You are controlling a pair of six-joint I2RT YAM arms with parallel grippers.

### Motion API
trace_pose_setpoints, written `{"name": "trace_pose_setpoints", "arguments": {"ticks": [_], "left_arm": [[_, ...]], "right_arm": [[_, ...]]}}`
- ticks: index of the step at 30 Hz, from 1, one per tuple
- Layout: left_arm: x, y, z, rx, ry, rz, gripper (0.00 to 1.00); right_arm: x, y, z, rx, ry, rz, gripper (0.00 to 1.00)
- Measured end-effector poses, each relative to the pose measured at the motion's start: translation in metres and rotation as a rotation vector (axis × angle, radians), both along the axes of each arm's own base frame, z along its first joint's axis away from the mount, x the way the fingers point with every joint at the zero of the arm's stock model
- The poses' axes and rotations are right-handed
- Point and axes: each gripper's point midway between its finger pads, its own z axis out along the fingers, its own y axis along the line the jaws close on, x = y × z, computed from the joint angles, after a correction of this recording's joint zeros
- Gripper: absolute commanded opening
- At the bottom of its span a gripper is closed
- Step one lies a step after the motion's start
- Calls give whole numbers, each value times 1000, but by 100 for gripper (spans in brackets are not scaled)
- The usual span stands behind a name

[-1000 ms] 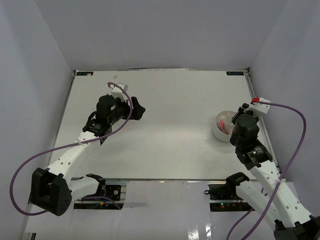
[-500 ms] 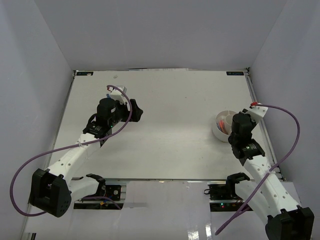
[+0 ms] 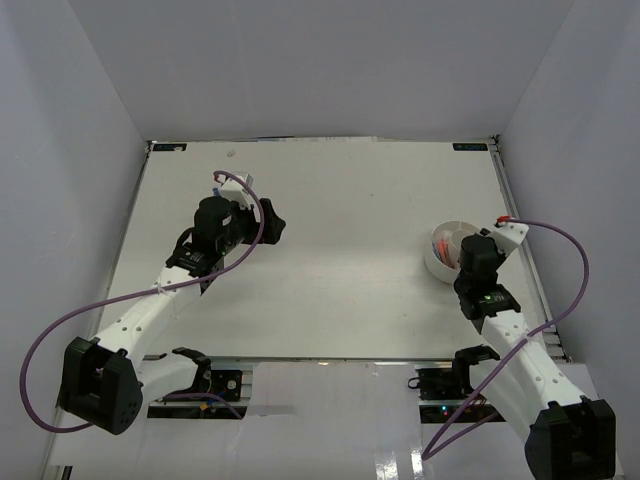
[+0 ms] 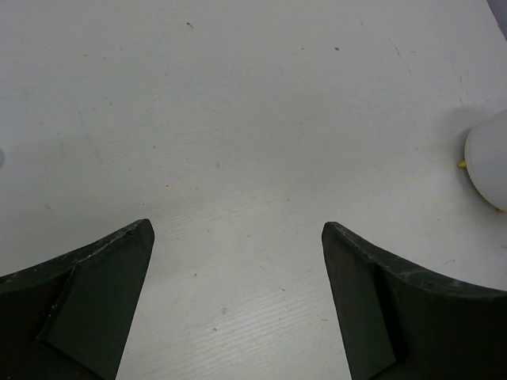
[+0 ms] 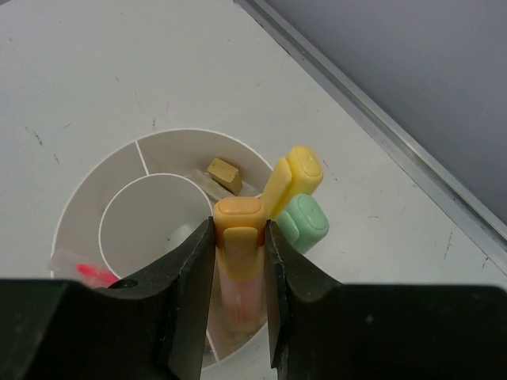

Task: Sort the stationery into containers
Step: Place the pen in the storage box, then pick up the stationery from the center of the board.

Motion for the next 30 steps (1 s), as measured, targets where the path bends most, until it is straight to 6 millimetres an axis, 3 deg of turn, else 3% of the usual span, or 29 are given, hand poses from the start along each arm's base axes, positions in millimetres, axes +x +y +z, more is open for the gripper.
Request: {"name": "trace_pose_setpoints", "arguments": {"ticks": [3,10,17,22,26,30], "left_arm": [[0,0,0,0,0,0,98],[0,0,0,-2,1,3,98],[4,10,-3,-26,32,97,98],[15,47,5,-5,71,301,98],[33,92,27,9,28,488,98],[50,138,19,14,43,629,98]], "right_arm": [[0,2,-1,12,-5,9,56],[0,7,18,21,-58,50,74],[14,28,83,2,-138,205,93],[33,58,120,-29,-136,399,96],[35,81,109,-17,-91,537,98],[35,106,99,40,-64,664,98]]}}
